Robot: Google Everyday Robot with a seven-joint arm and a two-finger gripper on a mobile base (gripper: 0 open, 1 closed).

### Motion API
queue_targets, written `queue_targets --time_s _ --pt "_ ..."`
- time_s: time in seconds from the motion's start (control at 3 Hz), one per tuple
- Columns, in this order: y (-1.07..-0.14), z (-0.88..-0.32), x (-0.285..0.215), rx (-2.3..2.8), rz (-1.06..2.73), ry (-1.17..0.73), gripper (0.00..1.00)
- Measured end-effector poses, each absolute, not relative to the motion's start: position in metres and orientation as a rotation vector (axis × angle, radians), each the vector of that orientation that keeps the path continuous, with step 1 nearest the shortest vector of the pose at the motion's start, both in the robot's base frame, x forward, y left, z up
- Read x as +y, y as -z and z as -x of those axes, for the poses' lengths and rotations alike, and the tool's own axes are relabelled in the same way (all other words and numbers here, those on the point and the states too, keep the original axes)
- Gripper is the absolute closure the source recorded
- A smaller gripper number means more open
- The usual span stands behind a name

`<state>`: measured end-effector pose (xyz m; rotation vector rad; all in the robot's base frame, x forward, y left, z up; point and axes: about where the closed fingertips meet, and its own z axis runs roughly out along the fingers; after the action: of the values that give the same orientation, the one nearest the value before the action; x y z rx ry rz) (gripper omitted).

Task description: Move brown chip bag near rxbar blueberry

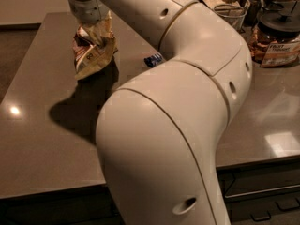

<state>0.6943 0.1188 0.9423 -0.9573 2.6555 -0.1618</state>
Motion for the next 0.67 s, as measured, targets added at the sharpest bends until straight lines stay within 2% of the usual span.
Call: queue_targets --time_s 0.67 --pt "-0.958 -0.698 0.070 2.689 0.839 0.225 1.00"
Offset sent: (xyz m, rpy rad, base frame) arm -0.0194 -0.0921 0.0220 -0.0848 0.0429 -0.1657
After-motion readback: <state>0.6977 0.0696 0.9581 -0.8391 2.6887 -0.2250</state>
